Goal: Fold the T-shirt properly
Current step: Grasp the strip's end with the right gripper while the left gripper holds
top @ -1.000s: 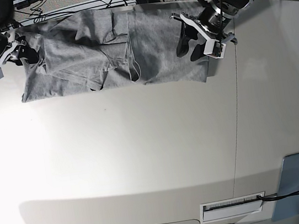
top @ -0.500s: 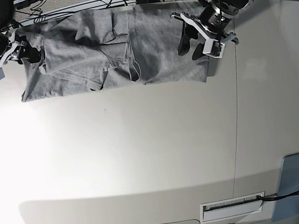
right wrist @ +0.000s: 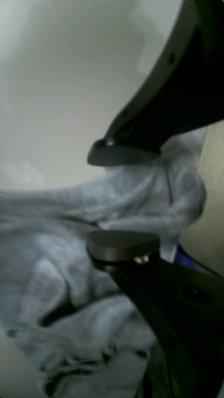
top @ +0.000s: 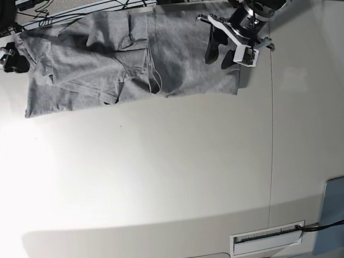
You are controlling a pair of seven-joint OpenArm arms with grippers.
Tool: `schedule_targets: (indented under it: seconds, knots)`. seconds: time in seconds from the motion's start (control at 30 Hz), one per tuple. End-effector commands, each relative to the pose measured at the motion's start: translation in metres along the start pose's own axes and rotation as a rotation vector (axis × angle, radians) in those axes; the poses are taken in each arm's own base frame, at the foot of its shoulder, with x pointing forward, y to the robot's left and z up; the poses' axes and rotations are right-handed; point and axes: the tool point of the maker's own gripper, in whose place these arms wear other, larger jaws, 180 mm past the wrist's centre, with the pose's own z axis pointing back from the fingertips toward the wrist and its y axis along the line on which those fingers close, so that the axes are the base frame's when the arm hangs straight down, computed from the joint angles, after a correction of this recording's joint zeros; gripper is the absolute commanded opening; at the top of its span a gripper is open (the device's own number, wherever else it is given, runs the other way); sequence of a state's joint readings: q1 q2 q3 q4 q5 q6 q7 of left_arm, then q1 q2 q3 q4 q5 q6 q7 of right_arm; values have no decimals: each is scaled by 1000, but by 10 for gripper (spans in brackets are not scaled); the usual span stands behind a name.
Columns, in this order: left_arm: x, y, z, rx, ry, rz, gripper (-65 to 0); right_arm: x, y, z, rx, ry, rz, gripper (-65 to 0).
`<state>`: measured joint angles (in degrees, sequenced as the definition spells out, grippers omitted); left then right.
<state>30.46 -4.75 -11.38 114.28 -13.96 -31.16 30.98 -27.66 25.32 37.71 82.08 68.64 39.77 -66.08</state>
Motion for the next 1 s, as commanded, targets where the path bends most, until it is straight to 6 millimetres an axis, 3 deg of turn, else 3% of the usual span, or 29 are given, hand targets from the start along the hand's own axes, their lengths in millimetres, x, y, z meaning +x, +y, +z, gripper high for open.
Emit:
schedule_targets:
  seconds: [0.0,0.57,0.83,0.97]
  knots:
    - [12,-2,2,-6,-46,-5,-405,13,3,5,16,-36,15,-326]
    - [12,-2,2,-6,-47,-5,-405,13,18,4,94,-36,-17,-326]
    - [11,-2,2,-6,-45,-5,-405,-18,31,-23,115,91,27,-326]
    - [11,-2,2,-6,-44,-5,-405,-15,28,-29,85,61,55,-326]
